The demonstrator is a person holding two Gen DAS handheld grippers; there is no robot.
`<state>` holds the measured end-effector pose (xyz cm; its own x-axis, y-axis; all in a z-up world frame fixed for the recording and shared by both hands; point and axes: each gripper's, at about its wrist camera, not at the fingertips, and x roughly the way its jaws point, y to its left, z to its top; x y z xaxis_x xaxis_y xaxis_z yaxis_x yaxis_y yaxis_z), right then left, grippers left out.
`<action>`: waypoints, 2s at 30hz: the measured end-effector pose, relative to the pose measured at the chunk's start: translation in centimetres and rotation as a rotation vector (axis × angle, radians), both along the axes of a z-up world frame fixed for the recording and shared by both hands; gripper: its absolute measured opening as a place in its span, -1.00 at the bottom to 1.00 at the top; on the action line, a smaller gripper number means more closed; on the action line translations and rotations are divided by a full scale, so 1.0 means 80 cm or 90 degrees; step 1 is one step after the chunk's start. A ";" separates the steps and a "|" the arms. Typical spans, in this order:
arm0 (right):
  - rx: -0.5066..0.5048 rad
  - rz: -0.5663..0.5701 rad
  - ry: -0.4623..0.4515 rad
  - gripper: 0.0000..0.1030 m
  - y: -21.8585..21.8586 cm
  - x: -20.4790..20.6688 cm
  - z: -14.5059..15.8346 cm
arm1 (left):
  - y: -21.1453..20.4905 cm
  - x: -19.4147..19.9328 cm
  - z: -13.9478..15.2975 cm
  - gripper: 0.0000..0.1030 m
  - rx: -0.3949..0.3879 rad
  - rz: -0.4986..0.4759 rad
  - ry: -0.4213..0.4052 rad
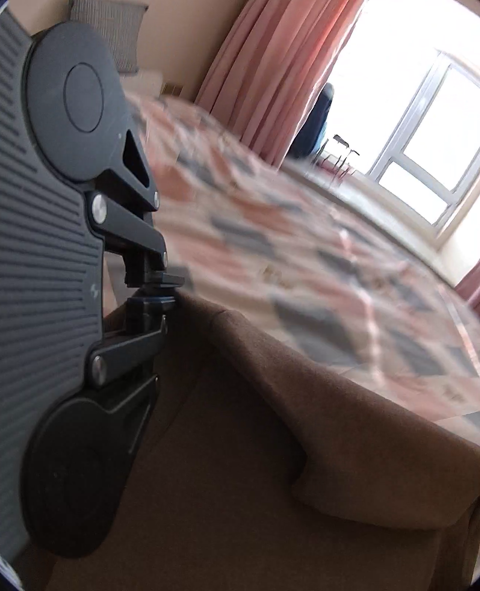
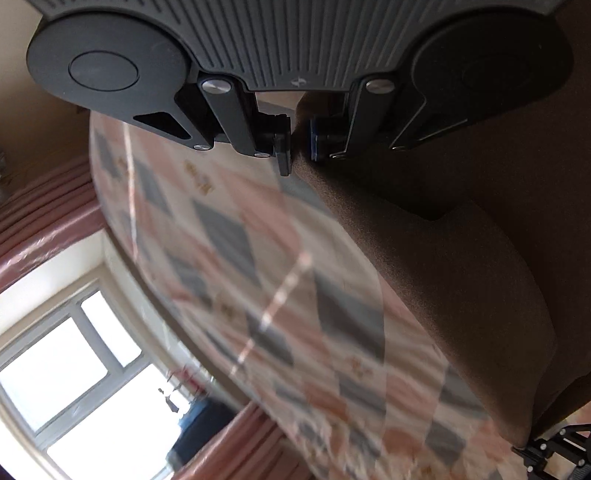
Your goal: Fold clothes
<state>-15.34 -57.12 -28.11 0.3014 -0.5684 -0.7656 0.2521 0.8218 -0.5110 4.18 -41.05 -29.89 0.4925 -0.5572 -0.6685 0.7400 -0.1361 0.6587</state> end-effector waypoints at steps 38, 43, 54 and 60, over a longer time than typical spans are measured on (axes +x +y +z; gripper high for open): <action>0.363 -0.465 -0.354 0.58 -0.190 -0.041 -0.100 | -0.127 0.233 -0.073 -0.41 -0.160 0.503 0.607; 0.317 -0.347 -0.335 0.56 -0.152 -0.037 -0.063 | -0.120 0.155 -0.040 -0.41 -0.103 0.245 0.509; 0.413 -0.164 -0.289 -0.87 -0.131 0.058 -0.109 | -0.206 0.059 -0.101 -0.41 -0.016 0.006 0.443; 0.439 -0.383 -0.388 -0.50 -0.181 0.006 -0.106 | -0.216 0.150 -0.082 -0.45 -0.119 0.245 0.561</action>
<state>-14.86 -71.56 -36.55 0.5534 -0.2559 -0.7926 0.7616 0.5407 0.3572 16.19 -58.35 -36.41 0.0292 -0.5971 -0.8016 0.9494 0.2675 -0.1646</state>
